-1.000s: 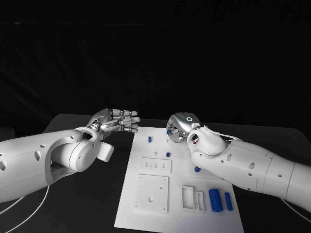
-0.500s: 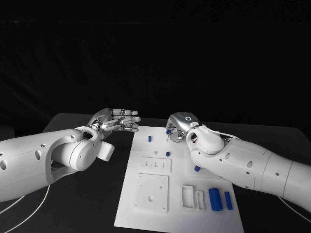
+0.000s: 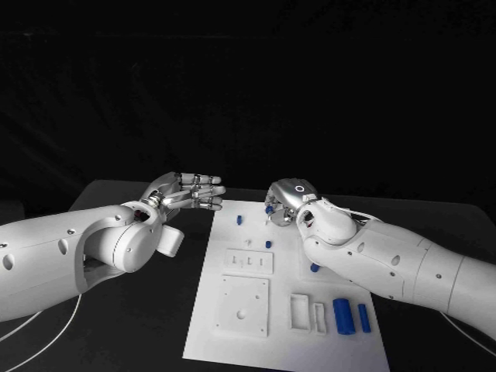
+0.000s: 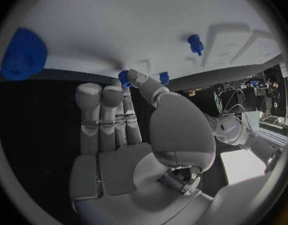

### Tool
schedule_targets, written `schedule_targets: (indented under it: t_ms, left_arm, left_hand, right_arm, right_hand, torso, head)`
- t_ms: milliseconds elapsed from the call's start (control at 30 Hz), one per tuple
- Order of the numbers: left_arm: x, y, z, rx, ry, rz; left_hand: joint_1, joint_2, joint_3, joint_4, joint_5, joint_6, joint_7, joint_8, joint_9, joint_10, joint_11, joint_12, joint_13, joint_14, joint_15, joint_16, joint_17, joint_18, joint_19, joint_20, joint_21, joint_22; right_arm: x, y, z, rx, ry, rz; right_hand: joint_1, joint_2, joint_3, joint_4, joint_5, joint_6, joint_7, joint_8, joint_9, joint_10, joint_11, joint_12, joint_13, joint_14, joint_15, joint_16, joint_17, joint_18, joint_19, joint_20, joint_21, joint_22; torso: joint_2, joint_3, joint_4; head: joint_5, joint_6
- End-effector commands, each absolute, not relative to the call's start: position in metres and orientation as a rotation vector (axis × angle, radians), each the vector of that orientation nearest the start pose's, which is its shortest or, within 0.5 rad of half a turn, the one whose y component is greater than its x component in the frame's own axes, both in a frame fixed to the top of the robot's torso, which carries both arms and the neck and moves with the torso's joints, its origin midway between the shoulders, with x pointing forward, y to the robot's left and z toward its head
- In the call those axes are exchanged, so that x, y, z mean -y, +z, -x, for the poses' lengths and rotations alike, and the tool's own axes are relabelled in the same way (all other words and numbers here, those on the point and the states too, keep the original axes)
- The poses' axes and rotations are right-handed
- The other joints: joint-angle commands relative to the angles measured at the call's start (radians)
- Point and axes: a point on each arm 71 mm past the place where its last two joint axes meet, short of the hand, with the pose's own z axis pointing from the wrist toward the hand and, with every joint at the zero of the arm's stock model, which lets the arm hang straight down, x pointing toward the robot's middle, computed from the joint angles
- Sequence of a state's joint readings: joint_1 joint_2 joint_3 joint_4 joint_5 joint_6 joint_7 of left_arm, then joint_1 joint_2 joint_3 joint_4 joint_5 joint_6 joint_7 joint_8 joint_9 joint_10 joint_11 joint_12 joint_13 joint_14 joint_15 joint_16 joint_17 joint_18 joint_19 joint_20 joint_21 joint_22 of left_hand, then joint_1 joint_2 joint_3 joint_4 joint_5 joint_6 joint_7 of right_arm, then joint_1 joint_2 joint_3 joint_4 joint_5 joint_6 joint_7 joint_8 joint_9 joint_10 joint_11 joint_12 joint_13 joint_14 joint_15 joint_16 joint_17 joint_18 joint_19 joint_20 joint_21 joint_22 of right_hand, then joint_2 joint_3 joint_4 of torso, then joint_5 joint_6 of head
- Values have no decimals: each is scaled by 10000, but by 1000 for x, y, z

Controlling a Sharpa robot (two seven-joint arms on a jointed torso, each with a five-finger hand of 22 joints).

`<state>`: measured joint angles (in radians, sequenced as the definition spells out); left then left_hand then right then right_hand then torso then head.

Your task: Assemble the parts on the task board

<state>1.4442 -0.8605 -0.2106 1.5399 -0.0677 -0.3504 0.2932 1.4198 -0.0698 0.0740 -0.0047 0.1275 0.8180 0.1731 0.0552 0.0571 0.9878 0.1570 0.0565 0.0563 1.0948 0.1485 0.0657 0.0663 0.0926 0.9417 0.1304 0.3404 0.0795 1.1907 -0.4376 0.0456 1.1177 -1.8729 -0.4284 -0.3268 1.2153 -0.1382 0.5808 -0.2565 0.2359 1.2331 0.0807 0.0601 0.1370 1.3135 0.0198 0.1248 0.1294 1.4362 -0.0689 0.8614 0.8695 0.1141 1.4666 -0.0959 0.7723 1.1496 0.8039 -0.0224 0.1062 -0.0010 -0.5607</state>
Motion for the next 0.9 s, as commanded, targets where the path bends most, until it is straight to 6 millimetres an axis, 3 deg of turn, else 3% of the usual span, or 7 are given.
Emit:
schedule_targets:
  t_ms: [33, 133, 267, 433, 633, 833, 900]
  left_arm:
    - [-215, -123, -505, -14937, -14093, 9194]
    - [-215, -123, -505, -14898, -14083, 9188]
    - [-216, -123, -506, -14845, -14052, 9192]
    - [-219, -123, -507, -14771, -13971, 9220]
    - [-223, -122, -508, -14681, -13875, 9254]
    - [-227, -122, -509, -14613, -13821, 9275]
    - [-228, -122, -509, -14584, -13811, 9278]
  left_hand:
    - [13, -62, -11, -10, 1, -53, 12, 25, -14, -59, -9, 31, 17, -66, -32, -31, -9, 129, -20, 15, 36, -15]
    - [13, -62, -11, -10, 1, -53, 12, 25, -14, -59, -9, 31, 17, -66, -32, -31, -9, 129, -20, 15, 36, -15]
    - [24, -88, 6, 19, 7, -83, 26, 24, -16, -63, 3, 30, 16, -76, -29, -27, -7, 142, -16, 21, 42, -16]
    - [24, -88, 6, 19, 7, -83, 26, 24, -16, -63, 3, 30, 16, -76, -29, -27, -7, 142, -16, 21, 42, -16]
    - [37, -102, 10, 18, 6, -85, 17, 24, -16, -71, -2, 29, 15, -82, -27, -28, -7, 144, -14, 22, 44, -16]
    - [37, -102, 10, 18, 6, -85, 17, 24, -16, -71, -2, 29, 15, -82, -27, -28, -7, 144, -14, 22, 44, -16]
    - [37, -102, 10, 18, 6, -85, 17, 24, -16, -71, -2, 29, 15, -82, -27, -28, -7, 144, -14, 22, 44, -16]
  right_arm:
    - [113, -175, -557, -14180, 3386, 2577]
    - [113, -174, -557, -14134, 3456, 2488]
    - [115, -173, -557, -14035, 3522, 2381]
    - [122, -171, -554, -13986, 3619, 2254]
    - [132, -165, -549, -13865, 3756, 2066]
    - [154, -146, -544, -13588, 4192, 1330]
    - [165, -139, -542, -13542, 4337, 1055]
  right_hand:
    - [-32, -55, 74, 71, -236, -530, 142, 5, -280, -285, 163, -223, -336, -14, 143, -71, -16, 226, 328, 151, -222, -86]
    - [-186, -429, 22, 139, -666, -1449, 203, 21, -690, -598, 300, -406, -639, -28, 261, -135, -92, 289, 316, 272, -626, -296]
    - [-51, -706, -703, 364, -676, -1928, 114, 31, -702, -977, 378, -399, -641, -24, 293, -225, -233, 408, 393, 316, -1079, -555]
    - [173, -773, -1250, 546, -685, -2136, 40, 32, -701, -1173, 411, -264, -643, -22, 312, -217, -372, 487, 436, 346, -1314, -672]
    - [194, -766, -1305, 595, -732, -2048, 35, 36, -698, -1108, 383, -206, -641, -10, 296, -197, -406, 497, 447, 337, -1311, -670]
    - [170, -656, -685, 659, -538, -1543, 241, 33, -695, -230, 182, -119, -647, 48, 171, -138, -417, 361, 475, 243, -965, -506]
    - [114, -657, -522, 679, -234, -1350, 277, 32, -695, 339, 40, -107, -599, 50, 80, -115, -405, 298, 476, 168, -825, -428]
  torso:
    - [-2, -2, -7]
    - [-2, 1, -11]
    - [-1, 11, -15]
    - [-5, 26, -43]
    - [-4, 31, -62]
    - [-13, 54, -97]
    - [-22, 72, -142]
  head:
    - [2, 1]
    - [16, 5]
    - [25, 10]
    - [52, 10]
    - [58, 48]
    - [-13, 110]
    - [-21, 132]
